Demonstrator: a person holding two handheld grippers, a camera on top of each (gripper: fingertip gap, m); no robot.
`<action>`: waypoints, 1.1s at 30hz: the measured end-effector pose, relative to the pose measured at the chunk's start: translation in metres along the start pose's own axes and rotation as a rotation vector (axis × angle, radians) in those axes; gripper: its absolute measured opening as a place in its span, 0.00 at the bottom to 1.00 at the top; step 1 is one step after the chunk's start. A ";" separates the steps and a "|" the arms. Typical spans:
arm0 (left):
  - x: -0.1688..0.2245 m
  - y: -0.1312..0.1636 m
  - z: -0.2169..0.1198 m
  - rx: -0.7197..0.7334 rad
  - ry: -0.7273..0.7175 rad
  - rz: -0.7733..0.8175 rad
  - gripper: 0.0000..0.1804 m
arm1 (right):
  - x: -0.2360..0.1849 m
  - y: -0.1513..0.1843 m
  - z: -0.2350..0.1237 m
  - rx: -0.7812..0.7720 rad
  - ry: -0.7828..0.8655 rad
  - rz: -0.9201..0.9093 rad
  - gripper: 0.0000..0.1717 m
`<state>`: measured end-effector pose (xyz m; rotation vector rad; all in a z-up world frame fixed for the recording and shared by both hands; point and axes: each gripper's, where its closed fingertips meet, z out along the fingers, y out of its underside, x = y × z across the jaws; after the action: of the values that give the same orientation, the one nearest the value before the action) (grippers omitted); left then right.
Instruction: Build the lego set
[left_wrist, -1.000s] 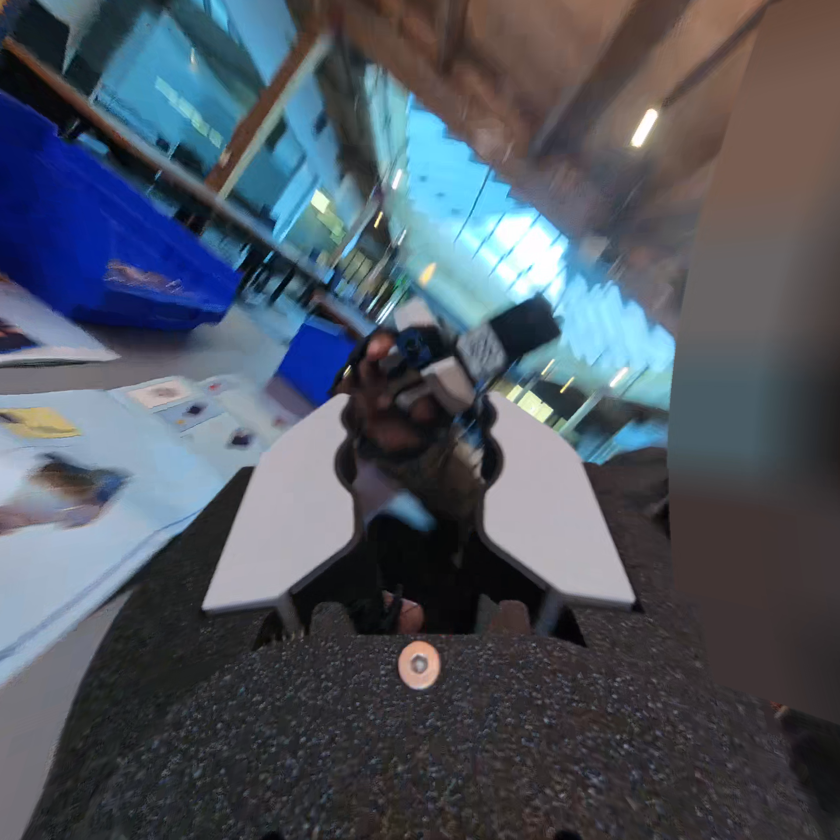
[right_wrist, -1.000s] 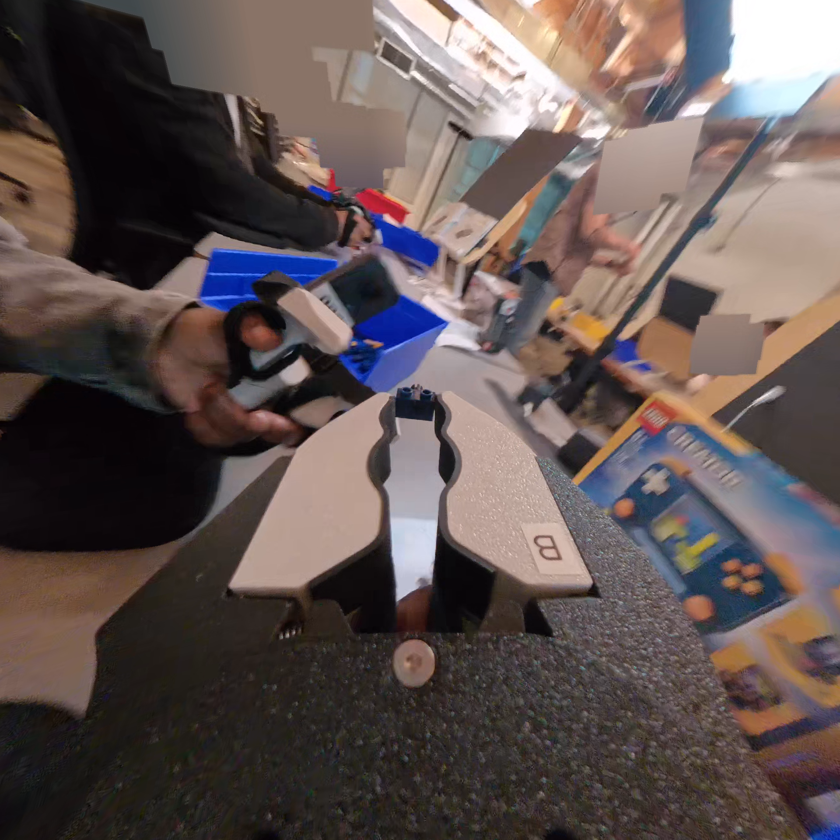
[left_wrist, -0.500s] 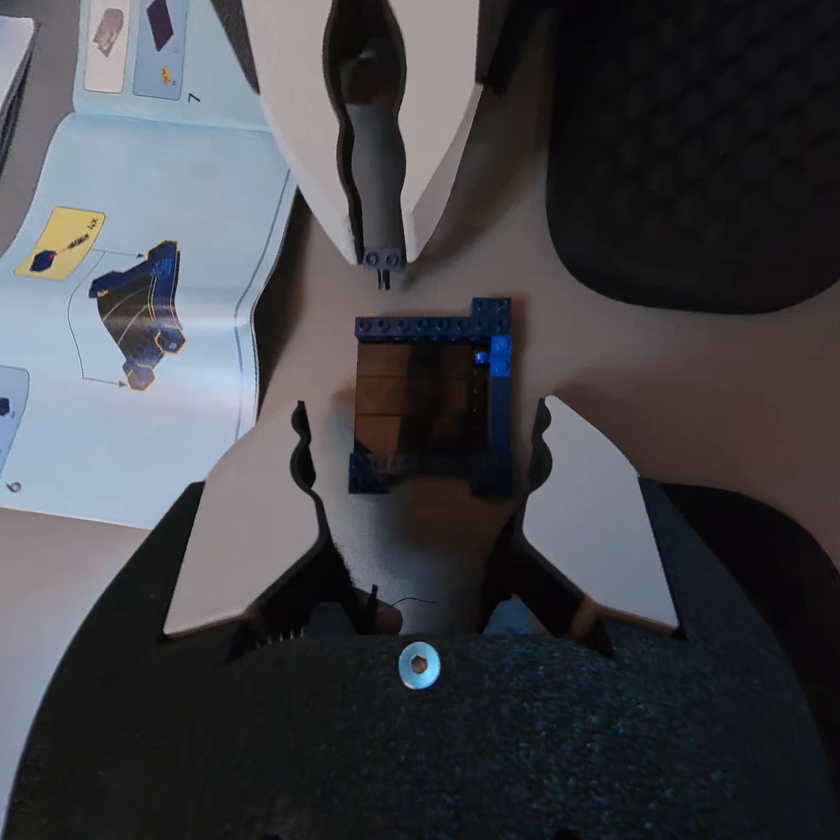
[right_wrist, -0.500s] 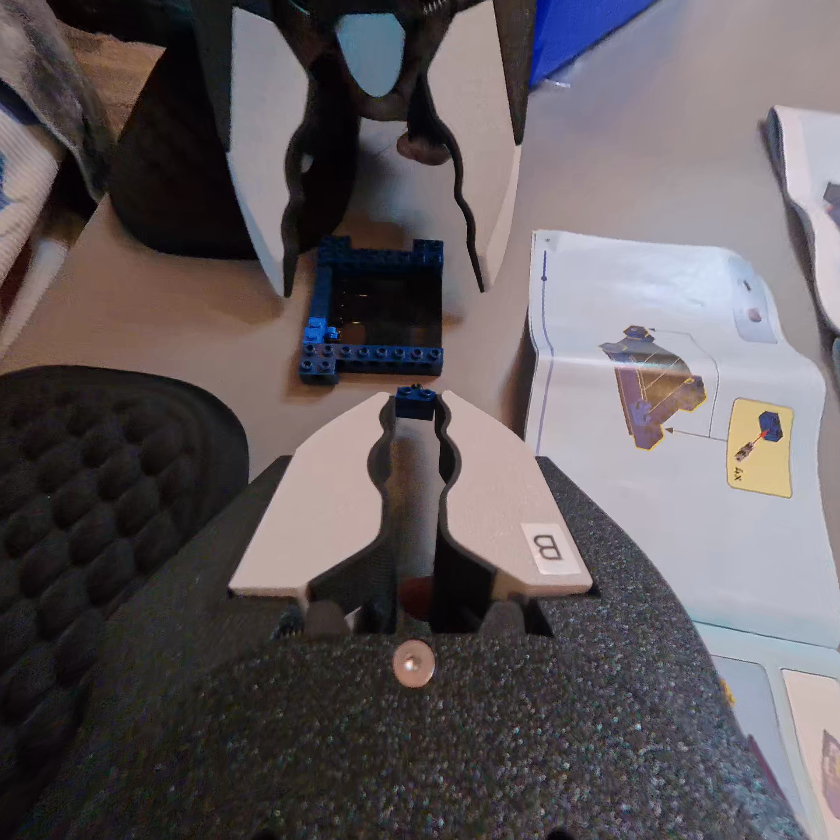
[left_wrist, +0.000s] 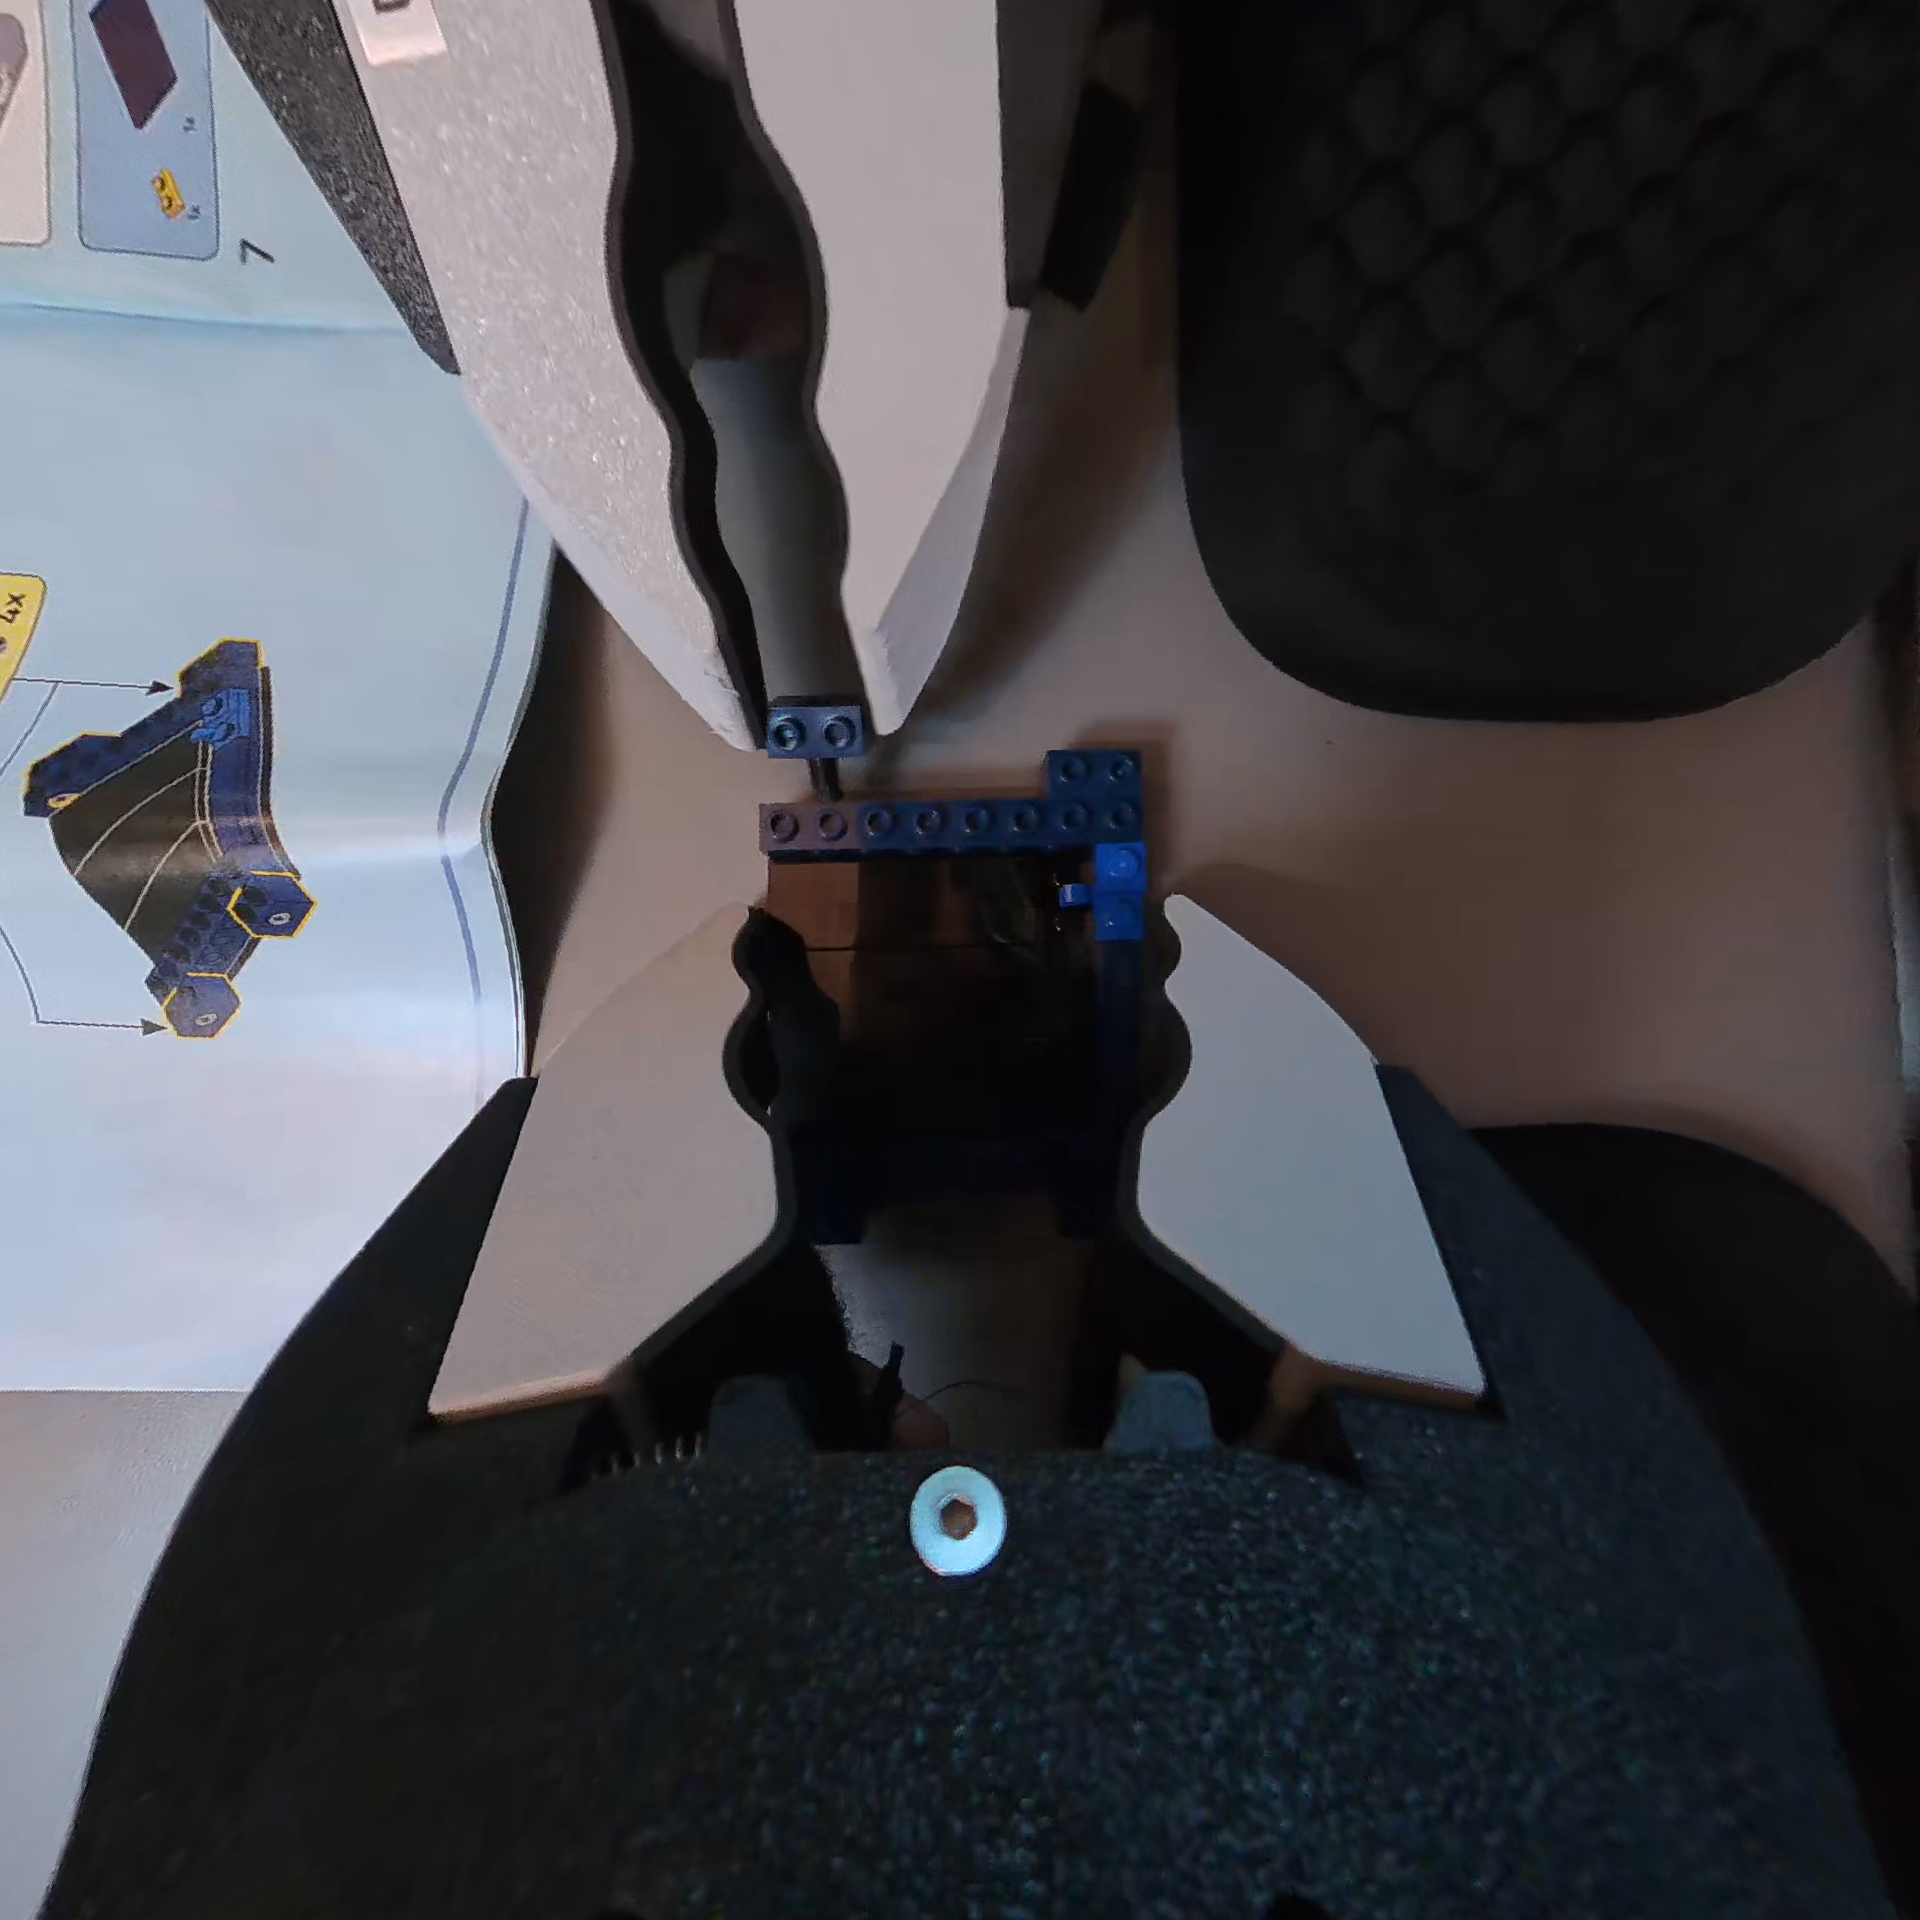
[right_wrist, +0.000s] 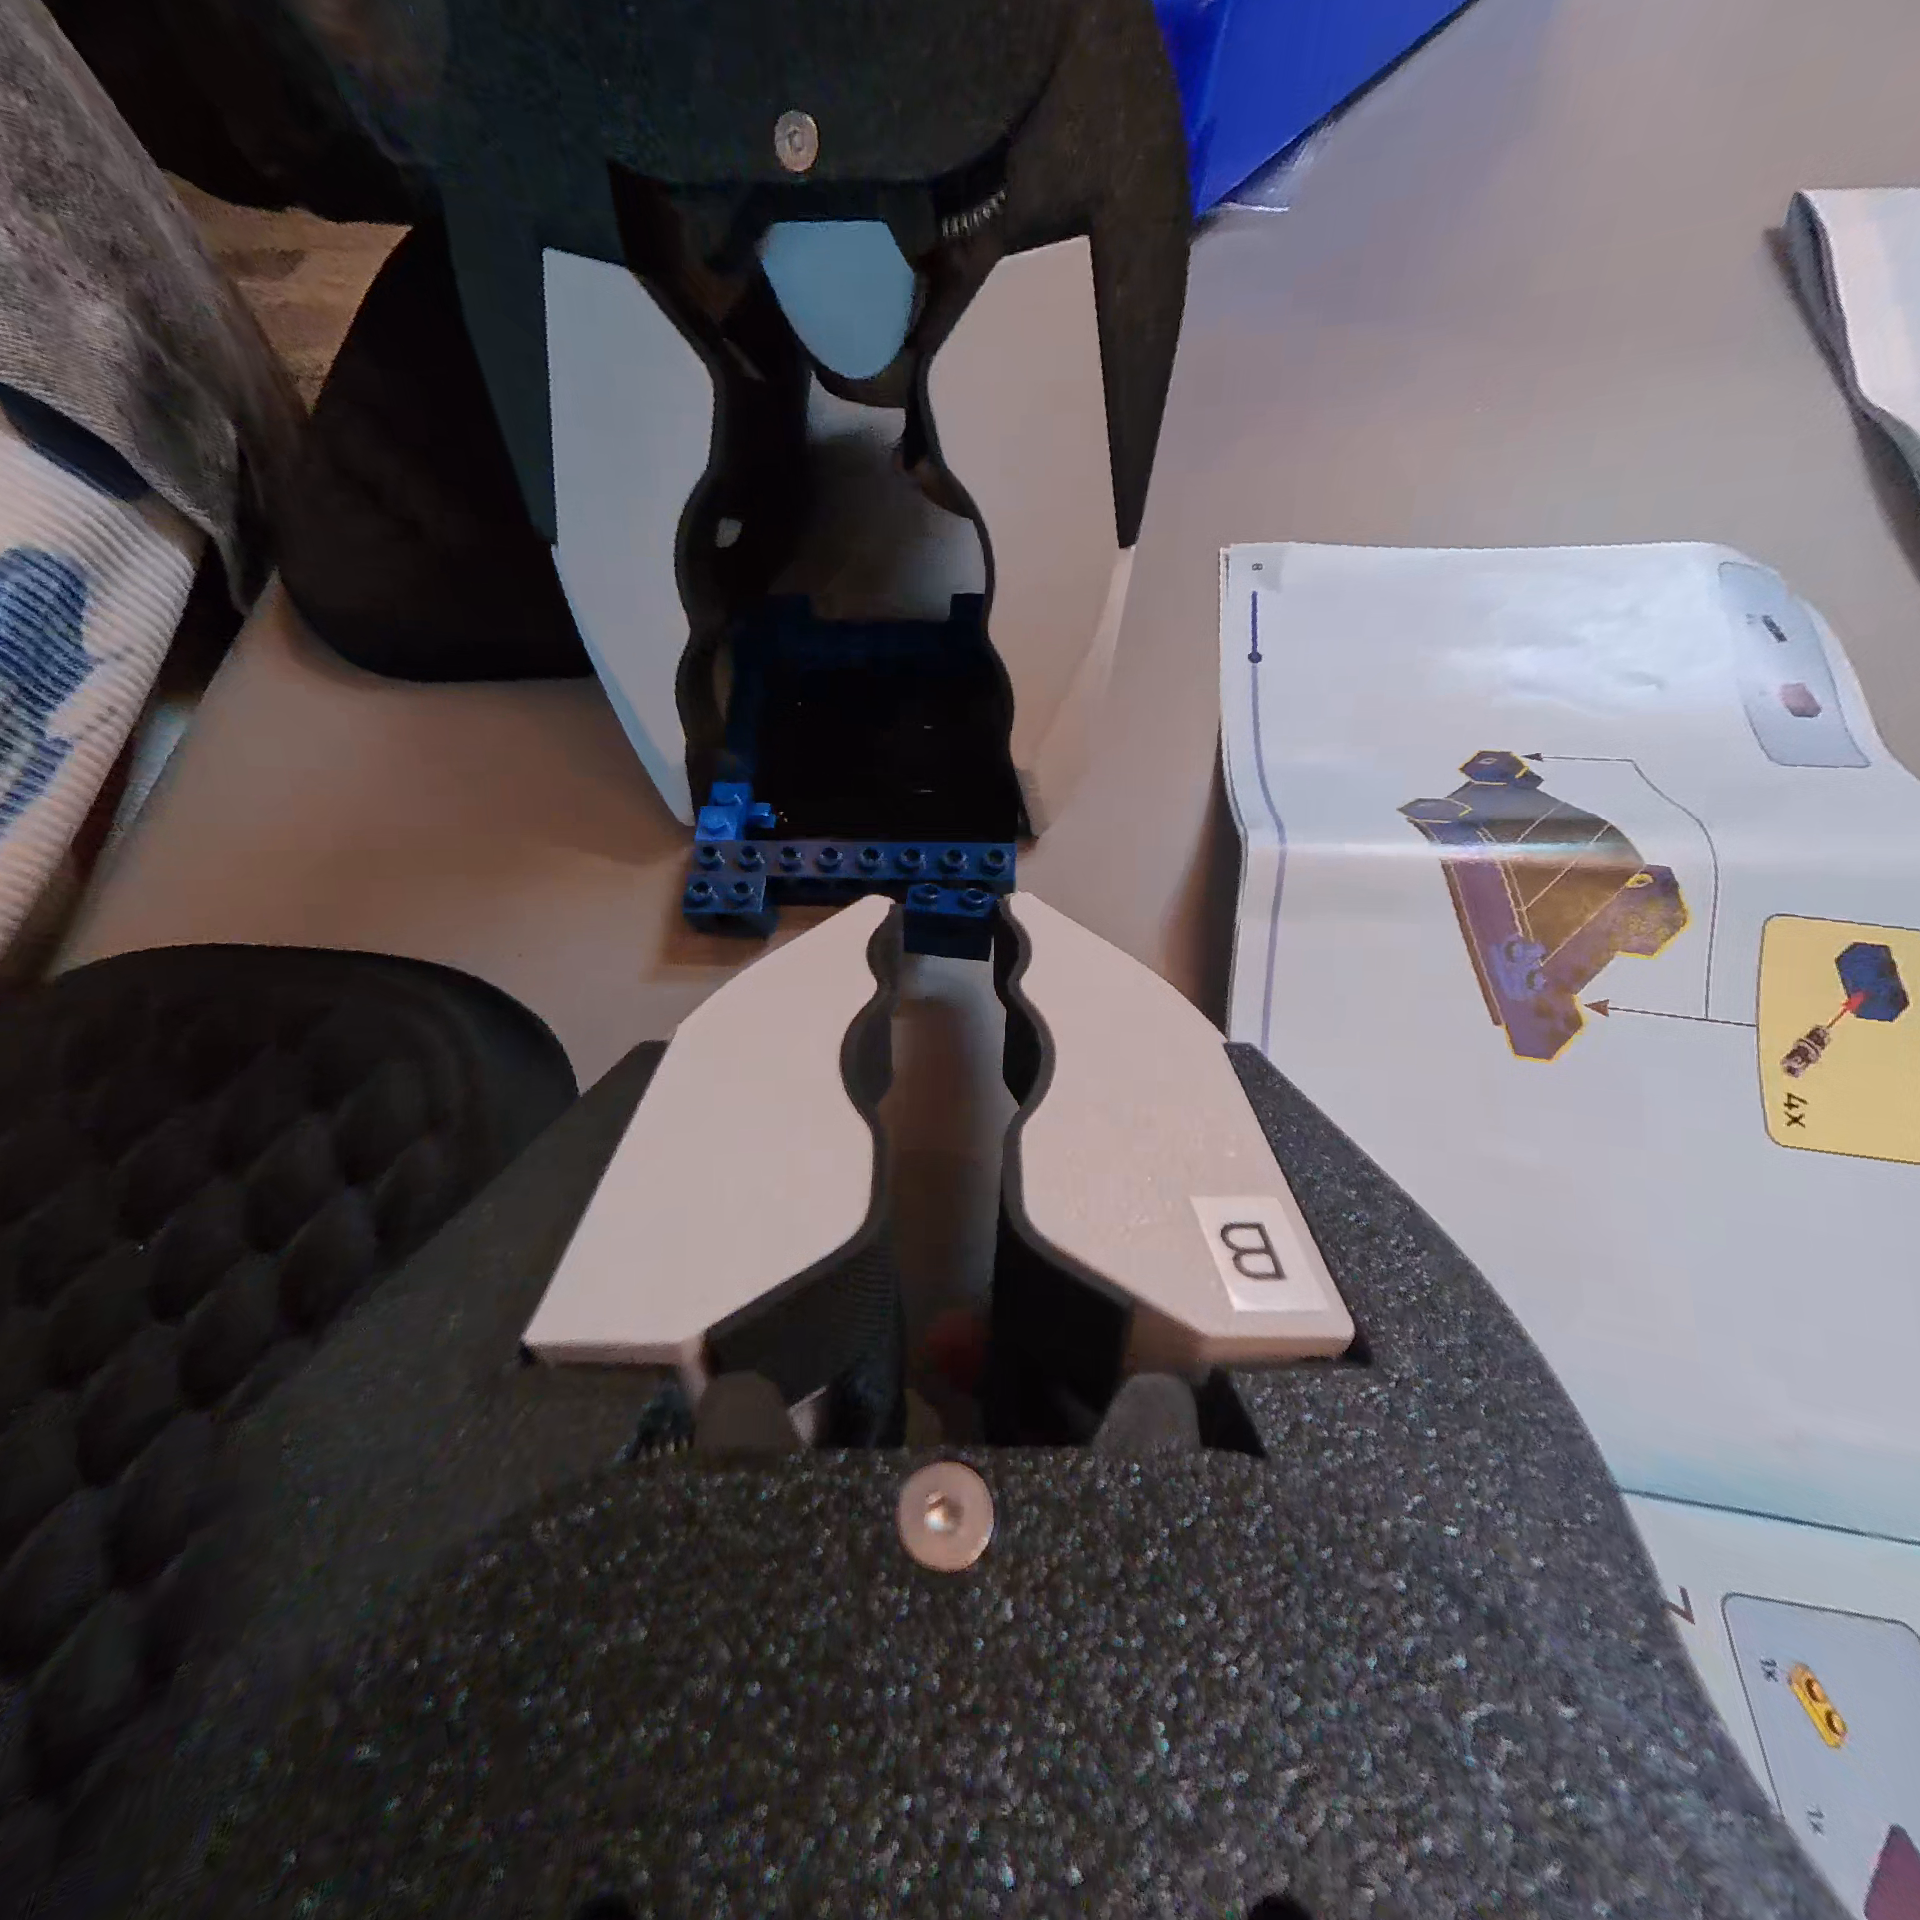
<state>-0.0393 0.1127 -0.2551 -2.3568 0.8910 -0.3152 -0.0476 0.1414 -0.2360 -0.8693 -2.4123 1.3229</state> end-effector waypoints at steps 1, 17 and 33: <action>0.000 0.000 0.000 0.007 0.006 0.007 0.38 | 0.002 0.000 0.000 0.001 0.010 0.011 0.10; 0.000 0.001 -0.002 0.077 0.021 0.017 0.38 | -0.001 0.011 0.009 -0.099 -0.001 0.029 0.10; 0.002 0.000 -0.001 0.103 0.033 0.022 0.38 | -0.004 0.015 0.007 -0.195 0.020 -0.023 0.15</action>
<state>-0.0385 0.1110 -0.2542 -2.2515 0.8940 -0.3833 -0.0424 0.1403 -0.2519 -0.8953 -2.5593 1.0785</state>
